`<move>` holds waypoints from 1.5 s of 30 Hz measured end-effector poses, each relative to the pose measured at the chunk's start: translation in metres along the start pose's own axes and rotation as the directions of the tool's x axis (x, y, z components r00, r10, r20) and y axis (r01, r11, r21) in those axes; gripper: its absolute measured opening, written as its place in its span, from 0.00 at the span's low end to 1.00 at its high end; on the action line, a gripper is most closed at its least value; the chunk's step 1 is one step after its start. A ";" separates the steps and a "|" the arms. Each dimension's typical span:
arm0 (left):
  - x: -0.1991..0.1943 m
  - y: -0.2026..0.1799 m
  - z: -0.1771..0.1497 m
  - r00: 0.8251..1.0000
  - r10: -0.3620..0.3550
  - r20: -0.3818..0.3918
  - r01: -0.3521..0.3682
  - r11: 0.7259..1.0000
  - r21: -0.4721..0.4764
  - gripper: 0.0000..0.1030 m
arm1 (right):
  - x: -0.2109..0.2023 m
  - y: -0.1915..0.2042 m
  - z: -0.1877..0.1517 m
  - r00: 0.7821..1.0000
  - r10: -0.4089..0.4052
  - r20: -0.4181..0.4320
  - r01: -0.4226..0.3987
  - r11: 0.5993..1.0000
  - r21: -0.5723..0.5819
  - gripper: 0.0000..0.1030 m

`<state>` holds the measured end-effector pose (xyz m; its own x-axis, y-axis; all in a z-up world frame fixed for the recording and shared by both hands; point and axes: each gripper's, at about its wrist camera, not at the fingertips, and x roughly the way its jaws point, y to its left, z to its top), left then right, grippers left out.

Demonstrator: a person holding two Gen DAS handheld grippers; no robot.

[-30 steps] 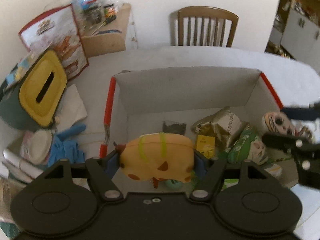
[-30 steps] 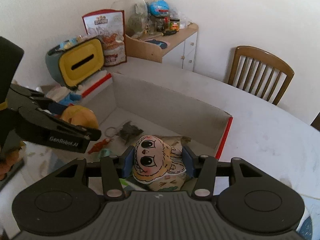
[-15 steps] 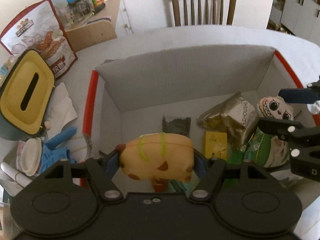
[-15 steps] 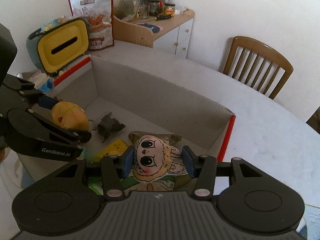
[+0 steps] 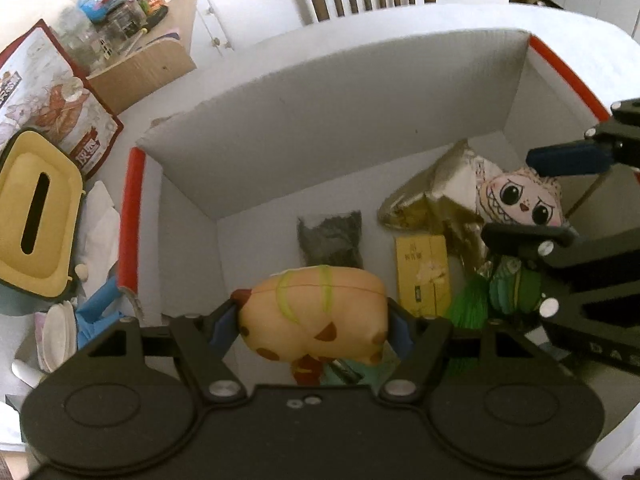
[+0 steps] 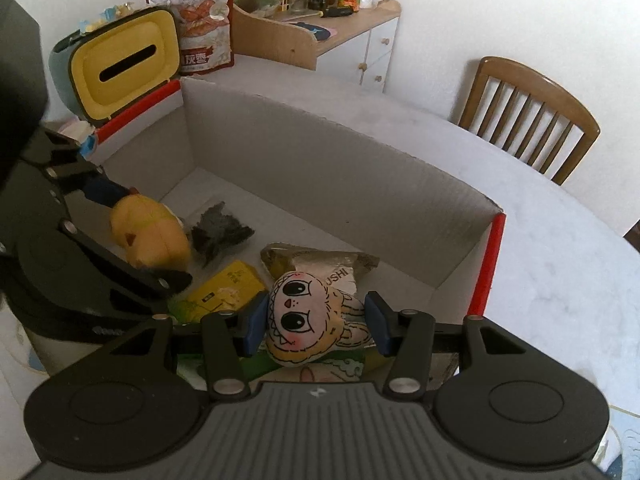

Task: Organize objects
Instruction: 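Release the pig toy into the box with the left tool while the right tool drops the plush, then move both tools back from the box to the hair tie and granule bag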

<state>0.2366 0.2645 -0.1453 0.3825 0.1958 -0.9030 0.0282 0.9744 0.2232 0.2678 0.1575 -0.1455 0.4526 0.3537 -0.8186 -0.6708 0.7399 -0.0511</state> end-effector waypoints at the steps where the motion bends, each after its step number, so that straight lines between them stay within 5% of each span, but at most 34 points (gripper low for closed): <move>1: 0.001 -0.001 0.000 1.000 0.000 -0.007 0.000 1.000 0.000 0.70 | 0.000 0.000 0.000 1.000 0.005 -0.001 -0.005 1.000 0.001 0.50; 10: 0.006 -0.005 -0.001 0.998 0.012 -0.055 -0.010 1.000 0.028 0.72 | -0.008 -0.002 -0.006 0.999 0.032 -0.002 -0.032 0.999 0.025 0.57; 22: -0.009 0.004 -0.008 1.000 -0.016 -0.004 0.016 0.998 -0.054 0.85 | -0.059 -0.014 -0.011 0.990 0.085 0.109 -0.096 0.991 0.095 0.65; 45: -0.108 -0.004 -0.019 0.969 -0.045 0.242 0.097 0.974 -0.205 0.86 | -0.180 -0.076 -0.051 0.952 0.083 0.294 -0.145 0.969 0.198 0.72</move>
<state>0.1780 0.2412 -0.0555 0.5933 0.1185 -0.7962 -0.1247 0.9907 0.0546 0.2069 0.0086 -0.0235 0.5480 0.5663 -0.6156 -0.5998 0.7790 0.1827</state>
